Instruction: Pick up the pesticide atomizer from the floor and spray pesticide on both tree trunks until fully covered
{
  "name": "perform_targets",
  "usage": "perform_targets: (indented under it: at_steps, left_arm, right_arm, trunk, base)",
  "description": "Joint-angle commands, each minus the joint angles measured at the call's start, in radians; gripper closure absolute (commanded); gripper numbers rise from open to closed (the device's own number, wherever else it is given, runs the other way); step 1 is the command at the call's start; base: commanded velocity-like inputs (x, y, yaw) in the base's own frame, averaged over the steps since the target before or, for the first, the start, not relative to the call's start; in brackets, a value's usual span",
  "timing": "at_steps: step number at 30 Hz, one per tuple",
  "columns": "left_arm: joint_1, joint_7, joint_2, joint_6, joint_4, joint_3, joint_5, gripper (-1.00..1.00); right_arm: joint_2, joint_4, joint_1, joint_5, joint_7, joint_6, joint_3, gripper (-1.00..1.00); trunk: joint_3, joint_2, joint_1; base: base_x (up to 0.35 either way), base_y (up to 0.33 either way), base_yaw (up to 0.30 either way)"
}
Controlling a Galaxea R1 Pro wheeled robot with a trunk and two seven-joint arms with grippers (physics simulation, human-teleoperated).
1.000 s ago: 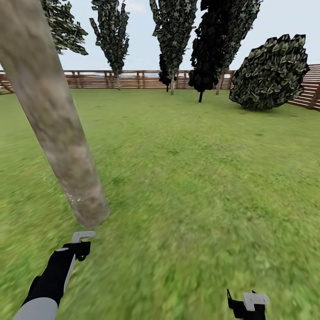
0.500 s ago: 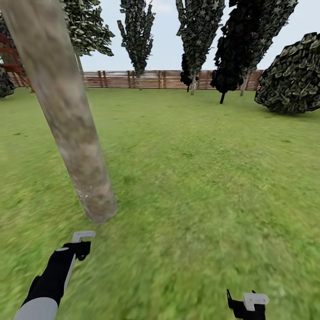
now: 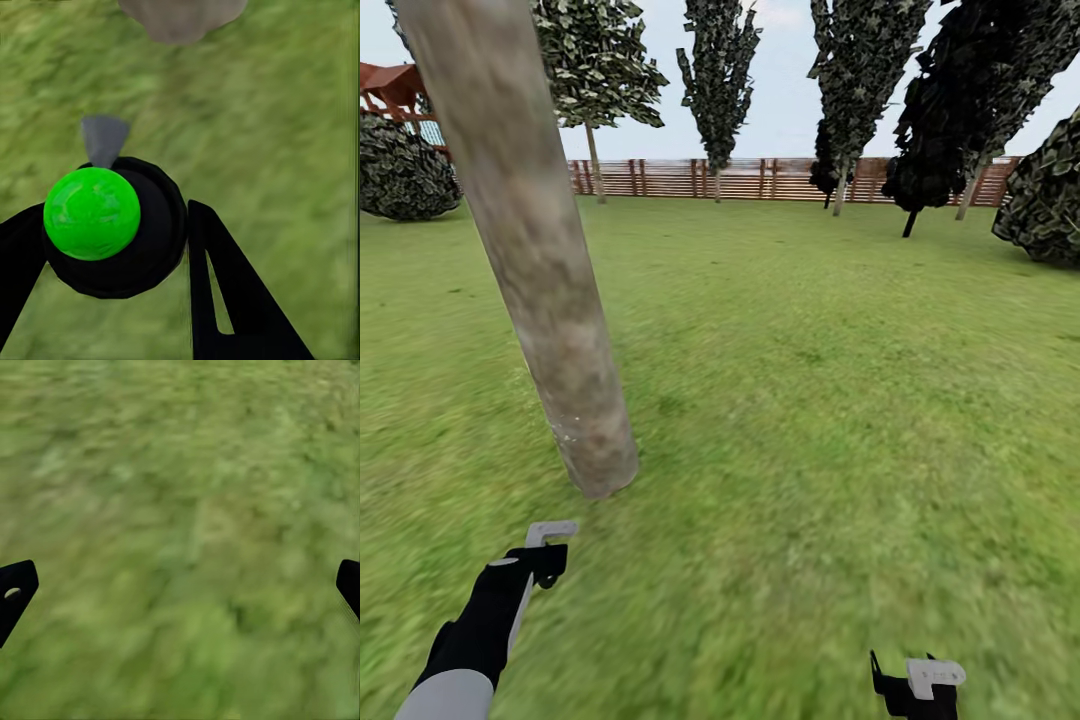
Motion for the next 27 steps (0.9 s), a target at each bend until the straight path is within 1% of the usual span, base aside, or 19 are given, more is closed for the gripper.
perform_targets:
  at_steps: [1,4,5,7,9,10,11,13,16,17,18,19,20,21,22,23,25,26,27]
  left_arm:
    - [-0.001,-0.011,-0.002,0.003,-0.007,0.004,-0.011,1.0]
    - [-0.001,-0.019,0.0,0.002,-0.023,-0.002,-0.011,1.0]
    - [-0.002,-0.024,0.003,0.004,-0.056,-0.005,-0.011,1.0]
    - [-0.006,-0.031,0.004,0.006,-0.081,-0.007,-0.011,1.0]
    - [-0.015,-0.116,0.008,0.015,-0.094,-0.006,-0.013,1.0]
    - [-0.019,-0.182,0.027,0.018,-0.107,-0.005,-0.017,1.0]
    - [-0.02,-0.201,0.039,0.018,-0.116,-0.006,-0.018,1.0]
    - [-0.021,-0.215,0.049,0.02,-0.124,-0.006,-0.018,1.0]
    - [-0.025,-0.22,0.048,0.021,-0.131,-0.013,-0.018,1.0]
    - [-0.034,-0.221,0.047,0.025,-0.137,-0.021,-0.018,1.0]
    - [-0.052,-0.221,0.044,0.046,-0.146,-0.04,-0.018,1.0]
    - [-0.075,-0.222,0.041,0.09,-0.152,-0.066,-0.017,1.0]
    - [-0.095,-0.221,0.043,0.132,-0.157,-0.087,-0.017,1.0]
    - [-0.13,-0.222,0.049,0.186,-0.166,-0.109,-0.015,1.0]
    - [-0.17,-0.223,0.06,0.226,-0.171,-0.12,-0.016,1.0]
    - [-0.193,-0.224,0.09,0.243,-0.173,-0.124,-0.014,1.0]
    - [-0.205,-0.25,0.162,0.253,-0.167,-0.127,-0.011,1.0]
    - [-0.208,-0.302,0.195,0.254,-0.163,-0.127,-0.01,1.0]
    - [-0.209,-0.353,0.207,0.255,-0.161,-0.13,-0.013,1.0]
  right_arm:
    - [0.0,0.001,-0.001,0.011,-0.005,-0.002,-0.005,-1.0]
    - [0.0,0.001,-0.001,0.011,-0.005,-0.002,-0.005,-1.0]
    - [0.0,0.001,-0.001,0.011,-0.005,-0.002,-0.005,-1.0]
    - [0.0,0.001,-0.001,0.012,-0.005,-0.002,-0.005,-1.0]
    - [-0.001,0.001,-0.001,0.011,-0.005,-0.002,-0.006,-1.0]
    - [-0.001,0.001,-0.001,0.011,-0.006,-0.002,-0.006,-1.0]
    - [-0.002,0.001,-0.001,0.011,-0.006,-0.002,-0.006,-1.0]
    - [-0.002,0.001,-0.001,0.011,-0.007,-0.002,-0.007,-1.0]
    - [-0.001,0.001,-0.001,0.011,-0.006,-0.002,-0.005,-1.0]
    - [-0.001,0.001,-0.001,0.011,-0.006,-0.002,-0.006,-1.0]
    - [-0.001,0.001,-0.001,0.011,-0.006,-0.002,-0.006,-1.0]
    - [-0.001,0.001,-0.001,0.011,-0.006,-0.002,-0.005,-1.0]
    - [-0.001,0.001,-0.001,0.011,-0.006,-0.002,-0.005,-1.0]
    - [-0.001,0.001,-0.001,0.012,-0.006,-0.002,-0.005,-1.0]
    - [-0.001,0.001,-0.001,0.012,-0.005,-0.002,-0.005,-1.0]
    - [-0.001,0.001,-0.001,0.011,-0.005,-0.002,-0.005,-1.0]
    - [-0.001,0.001,-0.001,0.011,-0.005,-0.002,-0.005,-1.0]
    - [-0.001,0.001,-0.001,0.011,-0.005,-0.002,-0.005,-1.0]
    - [-0.001,0.001,-0.001,0.011,-0.005,-0.002,-0.005,-1.0]
  trunk:
    - [-0.001,0.0,0.0]
    - [-0.001,0.0,0.0]
    - [-0.001,0.0,0.0]
    - [-0.001,0.0,0.0]
    - [-0.001,0.0,0.0]
    - [-0.001,0.0,0.0]
    - [-0.001,0.0,0.0]
    - [-0.001,0.0,0.0]
    - [-0.001,0.0,0.0]
    - [-0.001,0.0,0.0]
    - [-0.001,0.0,0.0]
    - [-0.001,0.0,0.0]
    - [-0.001,0.0,0.0]
    - [-0.001,0.0,0.0]
    - [-0.001,0.0,0.0]
    - [-0.001,0.0,0.0]
    - [-0.001,0.0,0.0]
    - [-0.001,0.0,0.0]
    - [-0.001,0.0,0.0]
  base:
    - [0.071,-0.073,0.052]
    - [0.022,-0.023,0.016]
    - [0.004,-0.004,0.003]
    - [0.002,-0.002,0.001]
    - [0.0,0.0,0.0]
    - [-0.118,0.0,0.0]
    - [-0.23,0.0,0.0]
    - [-0.304,0.0,0.0]
    - [-0.159,0.0,0.0]
    - [-0.041,0.0,0.0]
    - [-0.021,0.0,0.0]
    - [-0.011,0.0,0.0]
    - [-0.007,0.0,0.0]
    - [-0.003,0.0,0.0]
    - [-0.001,0.0,0.0]
    - [0.0,0.0,0.0]
    - [0.0,0.0,0.0]
    - [0.0,0.0,0.0]
    - [0.0,0.0,0.0]
